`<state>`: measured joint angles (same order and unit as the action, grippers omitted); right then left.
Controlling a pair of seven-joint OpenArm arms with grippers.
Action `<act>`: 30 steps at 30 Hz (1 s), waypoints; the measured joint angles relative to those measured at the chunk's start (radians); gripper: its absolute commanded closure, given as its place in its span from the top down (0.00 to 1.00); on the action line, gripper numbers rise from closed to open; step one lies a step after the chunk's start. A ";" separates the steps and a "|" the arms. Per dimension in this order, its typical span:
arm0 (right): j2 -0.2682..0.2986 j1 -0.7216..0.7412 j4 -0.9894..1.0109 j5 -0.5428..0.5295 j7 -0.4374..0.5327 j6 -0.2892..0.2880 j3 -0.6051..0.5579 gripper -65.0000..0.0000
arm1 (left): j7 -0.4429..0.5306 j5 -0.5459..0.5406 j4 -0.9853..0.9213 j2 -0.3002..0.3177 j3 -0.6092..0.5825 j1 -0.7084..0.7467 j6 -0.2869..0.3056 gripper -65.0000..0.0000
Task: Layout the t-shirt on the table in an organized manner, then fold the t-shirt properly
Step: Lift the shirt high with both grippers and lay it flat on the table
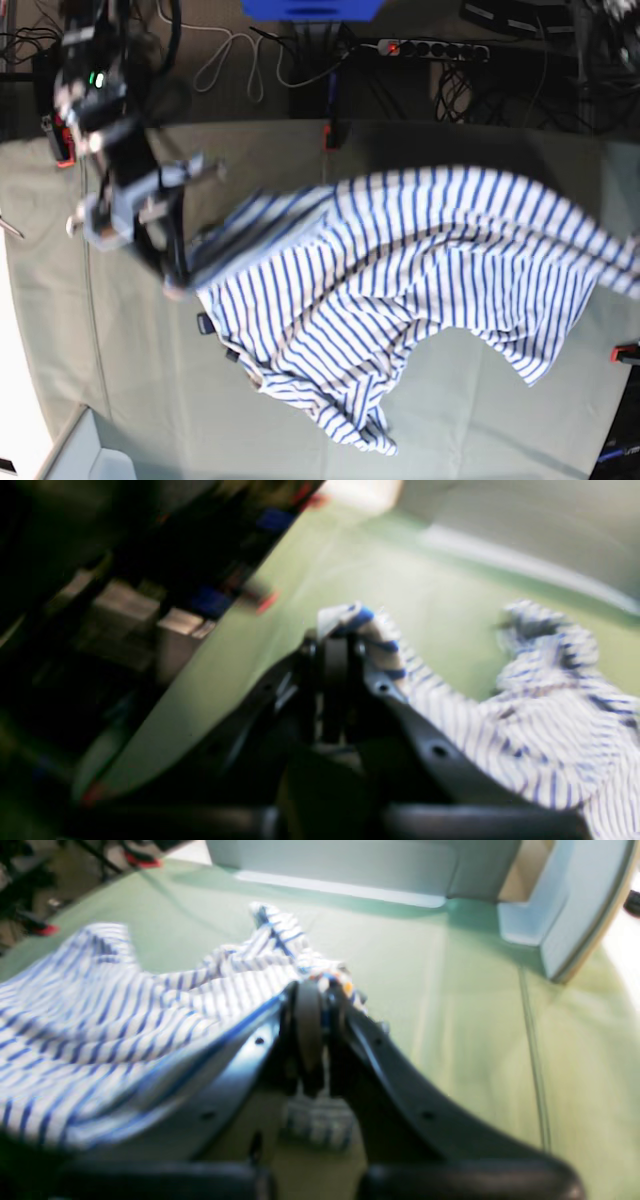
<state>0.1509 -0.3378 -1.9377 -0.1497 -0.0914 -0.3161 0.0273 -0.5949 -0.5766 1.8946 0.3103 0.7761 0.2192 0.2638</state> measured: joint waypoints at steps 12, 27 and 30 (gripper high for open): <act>0.010 0.721 0.360 0.011 -0.324 -0.114 0.069 0.00 | -0.015 0.256 -0.460 0.085 -0.484 -0.668 -0.005 0.00; 0.122 1.539 0.980 0.004 -0.196 -0.131 0.058 0.00 | -0.015 0.256 -0.791 0.018 -0.720 -1.367 0.000 0.00; 0.162 1.603 0.980 0.006 -0.184 -0.129 0.068 0.00 | 0.001 0.255 -0.838 -0.006 -0.718 -1.463 -0.004 0.00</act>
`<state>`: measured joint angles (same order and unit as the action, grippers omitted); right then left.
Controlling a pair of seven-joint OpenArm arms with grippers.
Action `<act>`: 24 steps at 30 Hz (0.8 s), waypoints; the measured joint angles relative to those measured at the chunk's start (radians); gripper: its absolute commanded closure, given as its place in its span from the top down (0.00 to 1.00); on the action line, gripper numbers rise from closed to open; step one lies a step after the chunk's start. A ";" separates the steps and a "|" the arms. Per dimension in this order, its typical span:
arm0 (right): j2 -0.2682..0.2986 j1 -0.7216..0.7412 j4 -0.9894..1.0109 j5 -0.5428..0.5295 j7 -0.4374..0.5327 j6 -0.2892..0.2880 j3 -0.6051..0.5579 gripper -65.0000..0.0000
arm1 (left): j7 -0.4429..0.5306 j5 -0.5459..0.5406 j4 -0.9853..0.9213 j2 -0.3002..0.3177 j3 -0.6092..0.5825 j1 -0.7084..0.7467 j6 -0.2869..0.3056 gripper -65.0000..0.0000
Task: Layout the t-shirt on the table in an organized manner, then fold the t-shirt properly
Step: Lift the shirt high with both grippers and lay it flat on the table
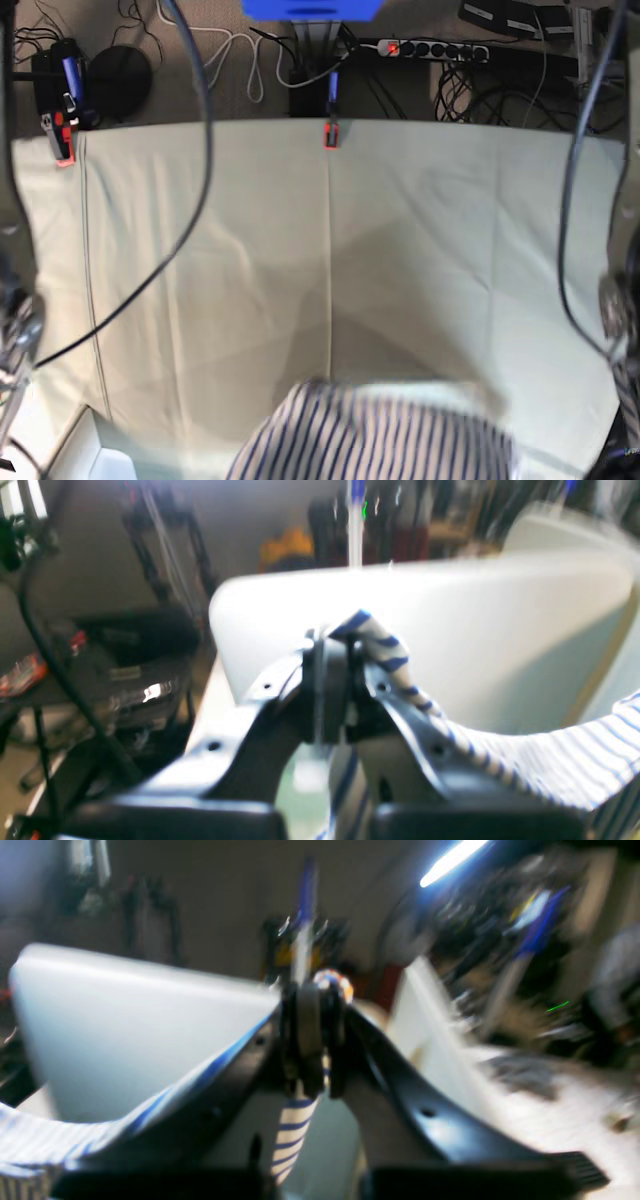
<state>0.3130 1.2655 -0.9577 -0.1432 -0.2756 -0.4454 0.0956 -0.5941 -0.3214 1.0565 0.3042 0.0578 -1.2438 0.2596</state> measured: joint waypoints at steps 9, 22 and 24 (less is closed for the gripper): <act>0.078 -0.183 -0.240 -0.009 -0.007 -0.003 0.002 0.00 | 0.013 -0.011 0.000 0.019 0.013 0.057 0.002 0.00; 0.032 -1.025 -0.697 -0.113 -0.015 0.006 0.251 0.00 | -0.004 -0.001 0.387 0.048 0.230 0.801 -0.011 0.00; -0.005 -1.150 -0.763 -0.111 -0.019 0.010 0.278 0.00 | -0.021 0.000 0.436 0.039 0.258 0.921 0.003 0.00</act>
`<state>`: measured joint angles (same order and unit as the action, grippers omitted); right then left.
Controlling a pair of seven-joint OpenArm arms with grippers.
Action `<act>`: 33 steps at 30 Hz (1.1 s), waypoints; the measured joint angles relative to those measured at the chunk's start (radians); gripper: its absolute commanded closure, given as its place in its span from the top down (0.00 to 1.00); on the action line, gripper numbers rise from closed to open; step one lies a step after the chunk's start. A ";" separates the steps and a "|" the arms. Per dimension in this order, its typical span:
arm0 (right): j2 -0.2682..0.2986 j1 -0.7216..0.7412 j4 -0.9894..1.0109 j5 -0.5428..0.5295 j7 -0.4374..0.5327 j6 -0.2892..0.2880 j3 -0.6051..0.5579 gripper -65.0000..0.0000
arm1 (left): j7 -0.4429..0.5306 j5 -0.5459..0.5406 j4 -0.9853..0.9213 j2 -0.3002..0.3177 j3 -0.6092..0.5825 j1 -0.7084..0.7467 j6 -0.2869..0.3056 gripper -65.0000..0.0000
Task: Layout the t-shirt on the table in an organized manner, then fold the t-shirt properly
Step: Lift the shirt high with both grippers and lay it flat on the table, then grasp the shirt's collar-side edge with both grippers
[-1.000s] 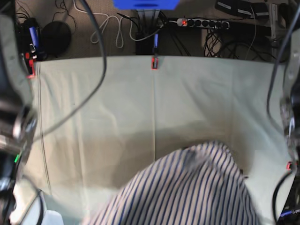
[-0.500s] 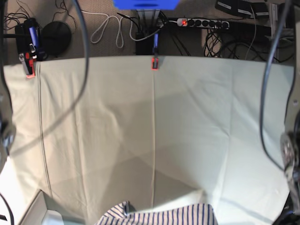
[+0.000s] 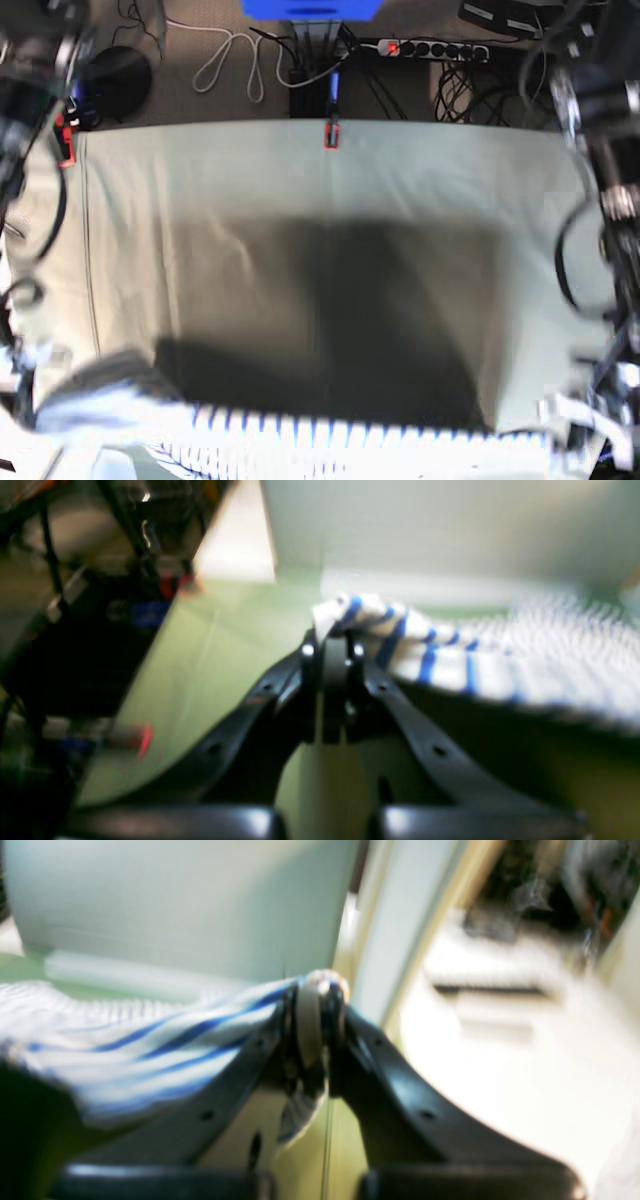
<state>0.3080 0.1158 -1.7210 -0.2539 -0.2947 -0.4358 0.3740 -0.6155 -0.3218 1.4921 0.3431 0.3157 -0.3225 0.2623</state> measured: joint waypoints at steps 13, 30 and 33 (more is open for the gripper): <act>-0.272 -0.577 -0.111 0.002 0.184 -0.172 0.114 0.00 | 0.012 -0.272 0.119 -0.125 0.362 0.537 -0.006 0.00; -0.322 -0.908 -0.098 -0.005 0.467 -0.172 0.192 0.00 | 0.014 -0.290 0.161 -0.185 0.574 0.752 0.002 0.00; -0.322 -0.938 -0.098 -0.005 0.473 -0.172 0.188 0.00 | 0.013 -0.290 0.159 -0.192 0.575 0.769 0.002 0.00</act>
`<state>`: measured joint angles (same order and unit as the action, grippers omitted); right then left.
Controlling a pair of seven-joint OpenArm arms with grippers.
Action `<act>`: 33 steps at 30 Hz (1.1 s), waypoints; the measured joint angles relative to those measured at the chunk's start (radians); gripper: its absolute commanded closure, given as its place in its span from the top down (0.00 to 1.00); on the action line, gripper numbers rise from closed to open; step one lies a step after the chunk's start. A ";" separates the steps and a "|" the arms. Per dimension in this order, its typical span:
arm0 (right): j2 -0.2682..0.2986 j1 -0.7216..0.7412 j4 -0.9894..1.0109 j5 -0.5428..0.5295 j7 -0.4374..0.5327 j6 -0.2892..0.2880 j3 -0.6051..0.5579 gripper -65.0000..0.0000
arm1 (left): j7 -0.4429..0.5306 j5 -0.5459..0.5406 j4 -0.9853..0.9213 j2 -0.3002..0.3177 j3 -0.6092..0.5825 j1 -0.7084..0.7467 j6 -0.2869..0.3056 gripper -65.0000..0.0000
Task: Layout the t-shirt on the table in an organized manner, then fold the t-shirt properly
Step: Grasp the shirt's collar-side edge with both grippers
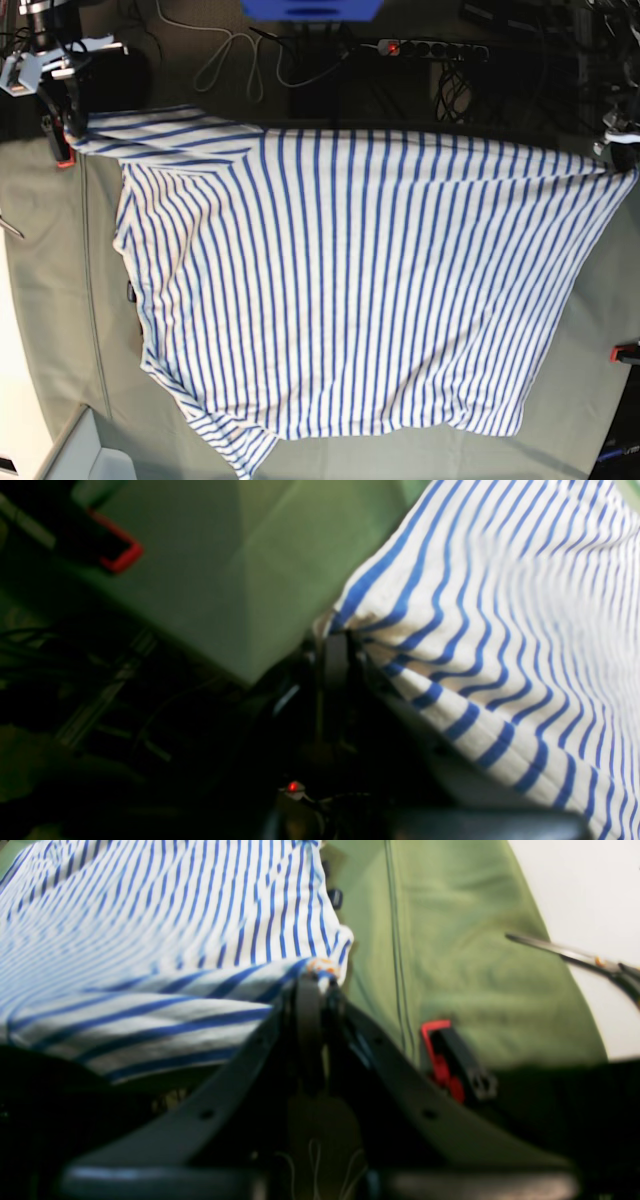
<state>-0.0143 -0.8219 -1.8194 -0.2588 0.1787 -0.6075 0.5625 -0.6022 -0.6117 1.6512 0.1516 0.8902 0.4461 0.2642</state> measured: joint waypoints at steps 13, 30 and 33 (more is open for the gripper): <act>-0.041 -0.009 0.069 -0.001 0.002 0.001 -0.005 0.00 | 0.001 0.007 -0.005 -0.034 0.002 0.049 -0.001 0.00; -0.035 0.163 0.073 0.023 -0.023 0.002 -0.078 0.00 | 0.000 0.193 -0.075 -0.036 -0.003 -0.105 -0.002 0.00; -0.035 0.232 0.080 0.107 -0.108 0.001 -0.077 0.00 | 0.000 0.240 -0.101 -0.045 -0.002 -0.157 -0.006 0.00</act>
<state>-0.0498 -0.5903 -1.7397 -0.1520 0.0711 -0.6067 0.4850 -0.6018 -0.3714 1.5497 0.1070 0.8883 0.2890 0.2584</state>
